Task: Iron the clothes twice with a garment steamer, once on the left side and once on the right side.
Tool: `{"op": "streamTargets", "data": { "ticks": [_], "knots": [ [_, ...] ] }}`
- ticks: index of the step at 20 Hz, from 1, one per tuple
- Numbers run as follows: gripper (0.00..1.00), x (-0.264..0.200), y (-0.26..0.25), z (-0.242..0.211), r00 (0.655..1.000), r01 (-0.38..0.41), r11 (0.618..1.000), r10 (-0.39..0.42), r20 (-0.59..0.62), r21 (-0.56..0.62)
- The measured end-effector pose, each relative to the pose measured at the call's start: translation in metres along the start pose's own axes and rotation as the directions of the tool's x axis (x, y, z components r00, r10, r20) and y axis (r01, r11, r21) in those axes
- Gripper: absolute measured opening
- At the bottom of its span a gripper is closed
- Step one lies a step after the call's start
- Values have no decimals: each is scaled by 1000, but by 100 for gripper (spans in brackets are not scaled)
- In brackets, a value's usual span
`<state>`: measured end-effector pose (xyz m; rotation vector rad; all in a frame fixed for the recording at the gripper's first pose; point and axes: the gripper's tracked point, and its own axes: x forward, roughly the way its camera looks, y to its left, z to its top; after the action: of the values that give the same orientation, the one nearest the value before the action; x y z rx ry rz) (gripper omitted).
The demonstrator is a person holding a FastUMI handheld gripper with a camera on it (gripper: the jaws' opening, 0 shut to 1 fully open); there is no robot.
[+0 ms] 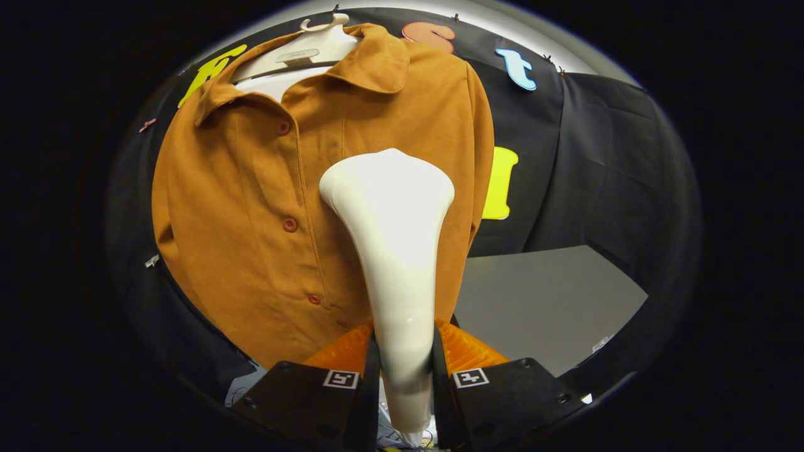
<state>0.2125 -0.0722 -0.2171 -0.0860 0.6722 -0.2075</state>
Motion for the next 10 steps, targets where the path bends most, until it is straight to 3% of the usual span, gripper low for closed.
{"op": "streamTargets", "data": {
  "ticks": [10],
  "knots": [
    [39, 22, -2, -57, 988, 65, 998, -67, -137, -19]
  ]
}}
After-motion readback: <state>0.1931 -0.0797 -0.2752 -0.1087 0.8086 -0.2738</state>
